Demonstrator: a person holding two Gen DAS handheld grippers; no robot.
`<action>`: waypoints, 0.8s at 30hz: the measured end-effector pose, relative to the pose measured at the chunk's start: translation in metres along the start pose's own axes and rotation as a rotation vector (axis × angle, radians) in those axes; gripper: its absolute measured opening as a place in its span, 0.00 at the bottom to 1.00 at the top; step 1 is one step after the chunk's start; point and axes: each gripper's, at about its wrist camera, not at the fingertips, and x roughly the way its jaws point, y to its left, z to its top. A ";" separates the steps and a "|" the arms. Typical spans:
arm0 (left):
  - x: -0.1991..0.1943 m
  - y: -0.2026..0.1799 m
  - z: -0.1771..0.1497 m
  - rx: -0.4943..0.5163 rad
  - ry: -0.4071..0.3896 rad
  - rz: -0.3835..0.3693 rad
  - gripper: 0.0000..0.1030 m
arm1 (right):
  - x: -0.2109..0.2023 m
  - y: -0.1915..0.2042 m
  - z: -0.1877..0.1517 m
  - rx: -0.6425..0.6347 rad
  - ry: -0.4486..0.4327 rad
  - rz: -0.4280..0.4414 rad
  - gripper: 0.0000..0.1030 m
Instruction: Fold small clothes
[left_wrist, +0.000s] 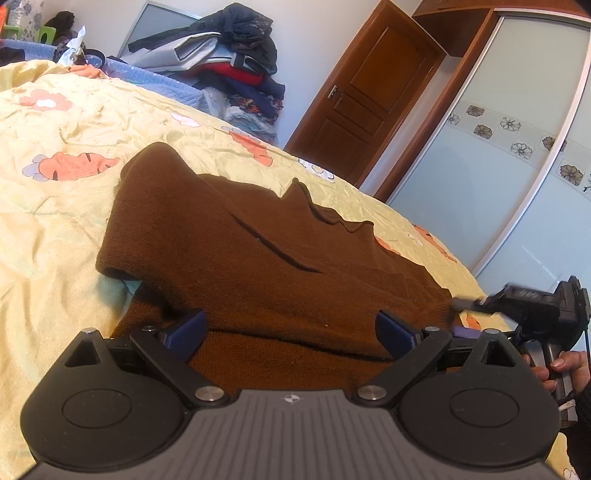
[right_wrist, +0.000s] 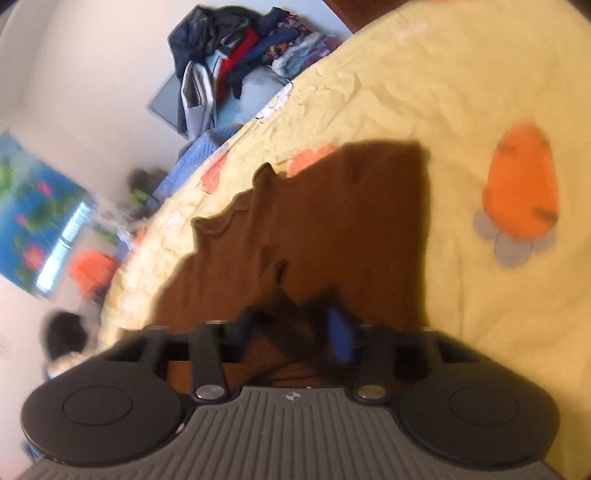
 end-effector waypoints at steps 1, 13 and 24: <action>0.000 -0.001 0.000 0.003 0.001 0.002 0.96 | -0.001 -0.004 0.000 0.031 -0.004 0.034 0.63; 0.001 -0.003 0.000 0.012 0.003 0.010 0.96 | 0.016 0.048 0.024 -0.235 0.076 -0.053 0.14; -0.029 0.013 0.011 -0.144 -0.116 0.030 0.96 | 0.002 -0.008 0.055 -0.118 0.008 -0.187 0.14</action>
